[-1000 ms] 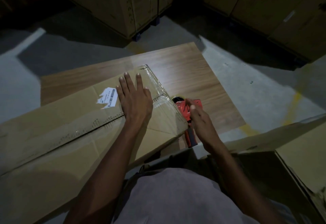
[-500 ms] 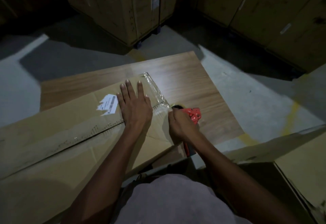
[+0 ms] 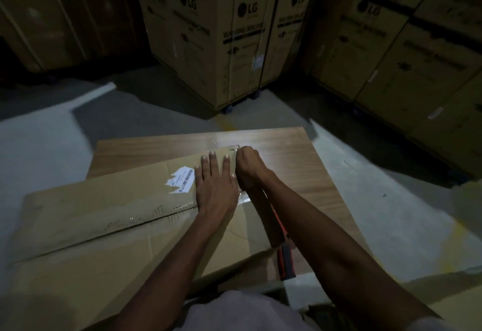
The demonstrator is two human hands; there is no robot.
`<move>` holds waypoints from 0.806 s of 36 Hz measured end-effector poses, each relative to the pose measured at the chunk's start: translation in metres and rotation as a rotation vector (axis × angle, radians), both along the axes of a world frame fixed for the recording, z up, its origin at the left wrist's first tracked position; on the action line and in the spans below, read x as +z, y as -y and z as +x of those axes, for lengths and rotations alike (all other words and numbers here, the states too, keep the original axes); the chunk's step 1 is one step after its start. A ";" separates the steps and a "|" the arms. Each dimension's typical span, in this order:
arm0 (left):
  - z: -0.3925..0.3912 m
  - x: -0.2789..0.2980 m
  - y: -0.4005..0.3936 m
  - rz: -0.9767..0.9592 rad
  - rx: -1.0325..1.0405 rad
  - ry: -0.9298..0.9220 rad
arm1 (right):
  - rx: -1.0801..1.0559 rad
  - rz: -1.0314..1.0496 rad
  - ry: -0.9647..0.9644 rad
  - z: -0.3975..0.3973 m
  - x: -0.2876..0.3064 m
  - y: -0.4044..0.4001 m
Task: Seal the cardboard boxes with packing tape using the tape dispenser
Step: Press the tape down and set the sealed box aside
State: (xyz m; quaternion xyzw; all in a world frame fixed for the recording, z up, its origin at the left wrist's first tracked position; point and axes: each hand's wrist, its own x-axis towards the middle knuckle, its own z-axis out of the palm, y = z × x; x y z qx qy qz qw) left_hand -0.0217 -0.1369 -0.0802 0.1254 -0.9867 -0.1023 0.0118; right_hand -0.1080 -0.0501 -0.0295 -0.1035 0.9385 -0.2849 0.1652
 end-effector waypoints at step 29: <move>0.006 0.005 0.006 0.020 -0.064 0.003 | -0.499 -0.455 -0.127 0.204 -0.065 -0.097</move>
